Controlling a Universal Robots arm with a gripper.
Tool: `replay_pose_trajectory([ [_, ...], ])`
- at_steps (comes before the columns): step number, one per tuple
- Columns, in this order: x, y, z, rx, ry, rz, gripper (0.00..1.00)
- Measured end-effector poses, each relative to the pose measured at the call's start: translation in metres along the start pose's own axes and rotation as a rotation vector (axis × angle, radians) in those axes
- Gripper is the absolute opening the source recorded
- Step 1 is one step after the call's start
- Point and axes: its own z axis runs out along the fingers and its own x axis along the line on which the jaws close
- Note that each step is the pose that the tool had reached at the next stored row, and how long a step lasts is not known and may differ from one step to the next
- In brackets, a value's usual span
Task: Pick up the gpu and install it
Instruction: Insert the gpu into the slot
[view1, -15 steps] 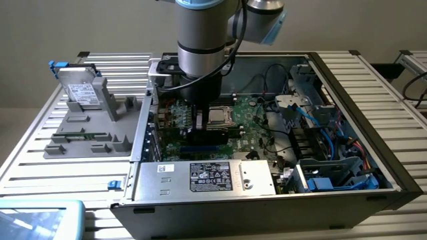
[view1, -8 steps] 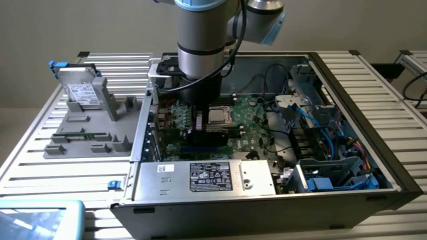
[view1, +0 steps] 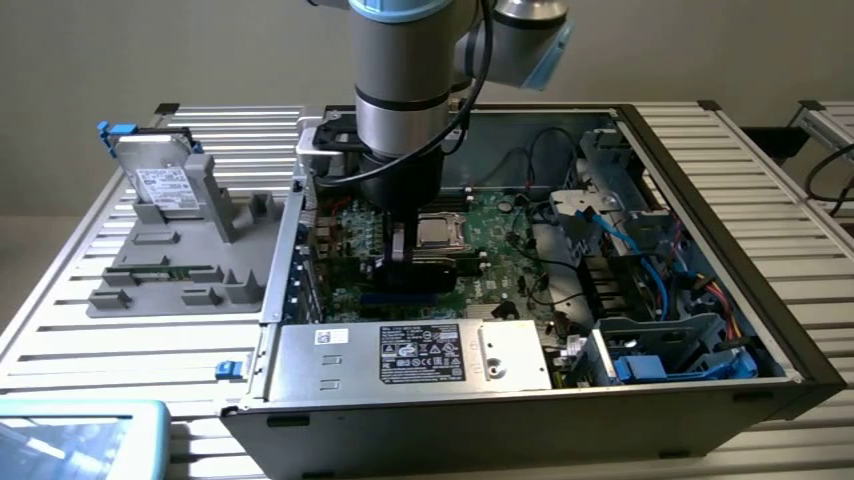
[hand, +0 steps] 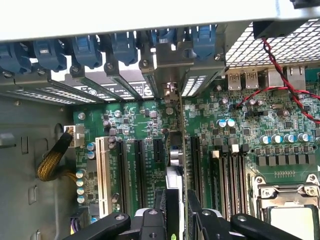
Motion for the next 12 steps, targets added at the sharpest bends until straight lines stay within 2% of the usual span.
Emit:
replay_pose_trajectory([
  [8, 0.0001, 0.0000, 0.0009, 0.0003, 0.0016, 0.000, 0.28],
  [10, 0.0000, 0.0000, 0.0013, 0.0006, 0.0067, 0.000, 0.28],
  [12, 0.0001, 0.0000, 0.0013, 0.0006, 0.0088, 0.000, 0.28],
])
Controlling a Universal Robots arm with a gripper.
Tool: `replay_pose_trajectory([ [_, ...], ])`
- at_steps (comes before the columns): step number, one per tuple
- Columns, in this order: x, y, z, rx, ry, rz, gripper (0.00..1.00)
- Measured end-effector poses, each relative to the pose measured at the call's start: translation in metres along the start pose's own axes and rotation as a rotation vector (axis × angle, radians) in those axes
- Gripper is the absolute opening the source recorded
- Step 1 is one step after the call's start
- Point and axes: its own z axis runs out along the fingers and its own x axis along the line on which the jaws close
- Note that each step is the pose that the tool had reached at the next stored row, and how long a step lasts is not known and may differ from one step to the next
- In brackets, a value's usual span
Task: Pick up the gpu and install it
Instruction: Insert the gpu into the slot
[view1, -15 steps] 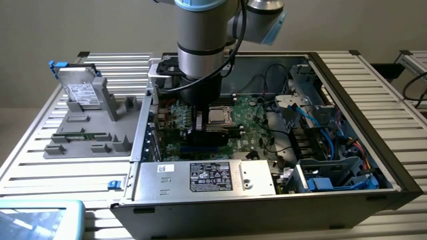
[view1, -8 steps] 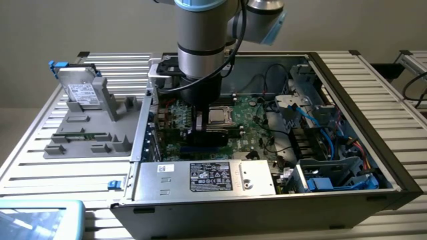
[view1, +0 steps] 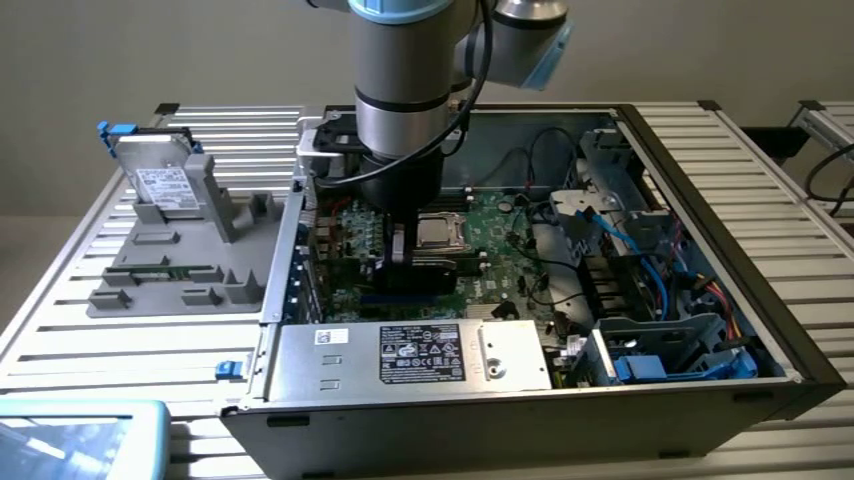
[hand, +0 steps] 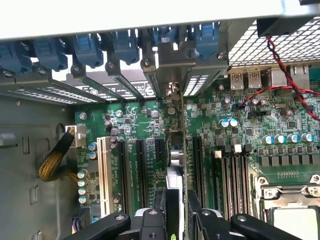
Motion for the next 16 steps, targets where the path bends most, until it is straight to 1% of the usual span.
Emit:
replay_pose_trajectory([
  [4, -0.0001, 0.0000, 0.0002, 0.0004, 0.0030, 0.000, 0.28],
  [16, 0.0003, -0.0005, -0.0009, 0.0005, 0.0032, -0.002, 0.28],
])
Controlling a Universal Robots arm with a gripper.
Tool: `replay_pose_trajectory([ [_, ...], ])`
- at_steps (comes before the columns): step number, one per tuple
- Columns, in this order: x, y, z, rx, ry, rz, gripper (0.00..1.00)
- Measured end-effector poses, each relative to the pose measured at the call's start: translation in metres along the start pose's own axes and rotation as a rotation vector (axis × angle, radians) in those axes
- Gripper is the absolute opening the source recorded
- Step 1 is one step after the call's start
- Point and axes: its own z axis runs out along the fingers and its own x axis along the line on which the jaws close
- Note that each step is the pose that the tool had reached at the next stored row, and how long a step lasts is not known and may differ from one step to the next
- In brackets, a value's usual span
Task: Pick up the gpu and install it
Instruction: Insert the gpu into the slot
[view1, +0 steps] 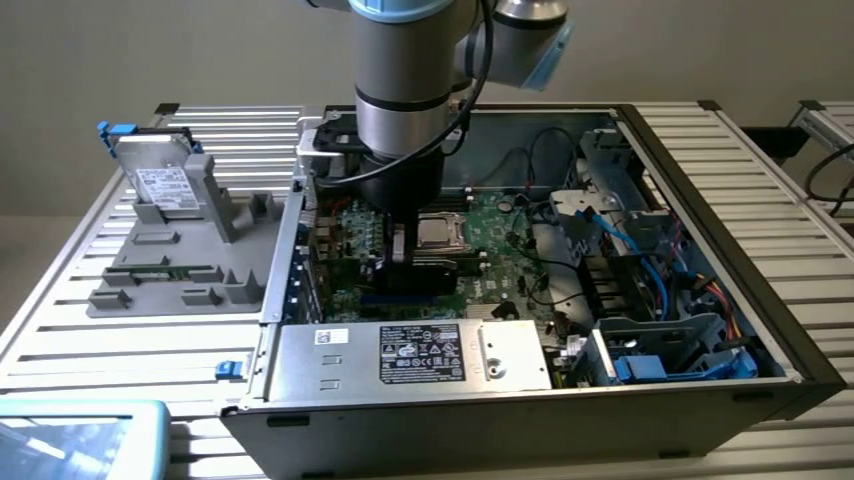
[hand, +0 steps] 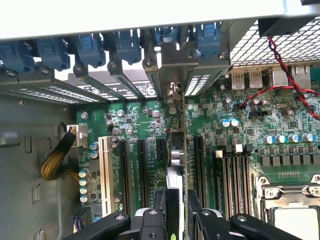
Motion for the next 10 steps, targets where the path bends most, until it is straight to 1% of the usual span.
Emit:
replay_pose_trajectory([
  [7, 0.0010, -0.0002, 0.0002, 0.0009, 0.0001, -0.018, 0.28],
  [9, 0.0011, -0.0001, 0.0001, 0.0009, -0.0036, -0.025, 0.28],
  [10, 0.0011, -0.0002, 0.0002, 0.0005, -0.0091, -0.028, 0.28],
])
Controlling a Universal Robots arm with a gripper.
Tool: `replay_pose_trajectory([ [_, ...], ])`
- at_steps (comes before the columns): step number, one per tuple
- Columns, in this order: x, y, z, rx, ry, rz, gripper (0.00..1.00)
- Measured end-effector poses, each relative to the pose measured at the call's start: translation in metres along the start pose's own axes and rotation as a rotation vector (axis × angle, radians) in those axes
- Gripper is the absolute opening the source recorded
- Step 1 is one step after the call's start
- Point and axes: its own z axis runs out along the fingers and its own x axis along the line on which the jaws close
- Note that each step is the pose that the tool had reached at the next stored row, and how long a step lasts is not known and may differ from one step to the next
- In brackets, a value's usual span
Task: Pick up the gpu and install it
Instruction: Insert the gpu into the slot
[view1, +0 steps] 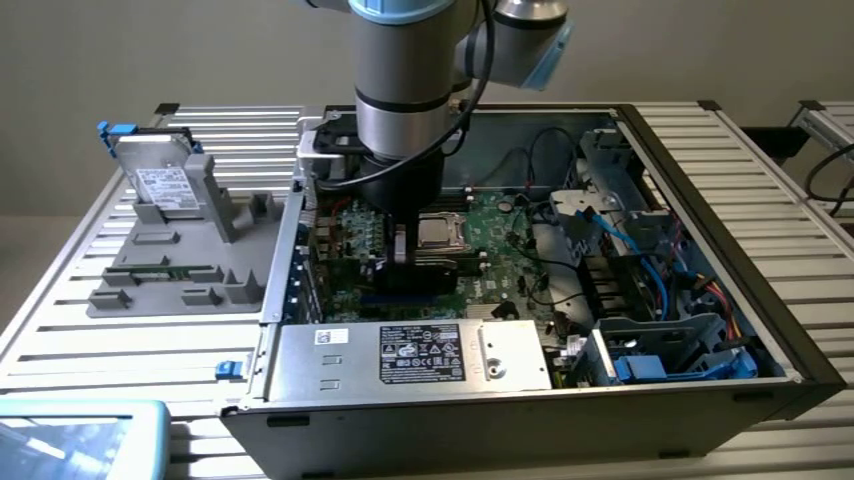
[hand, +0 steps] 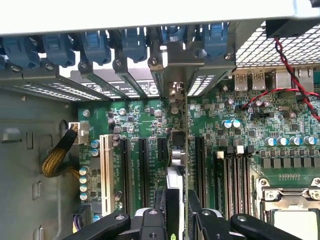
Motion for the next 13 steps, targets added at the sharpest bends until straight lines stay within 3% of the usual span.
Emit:
replay_pose_trajectory([
  [3, 0.0012, 0.0000, 0.0000, -0.0020, -0.0341, -0.005, 0.28],
  [4, 0.0016, -0.0001, 0.0001, -0.0024, -0.0381, -0.005, 0.28],
  [13, 0.0048, -0.0003, -0.0001, -0.0065, -0.0398, -0.005, 0.28],
])
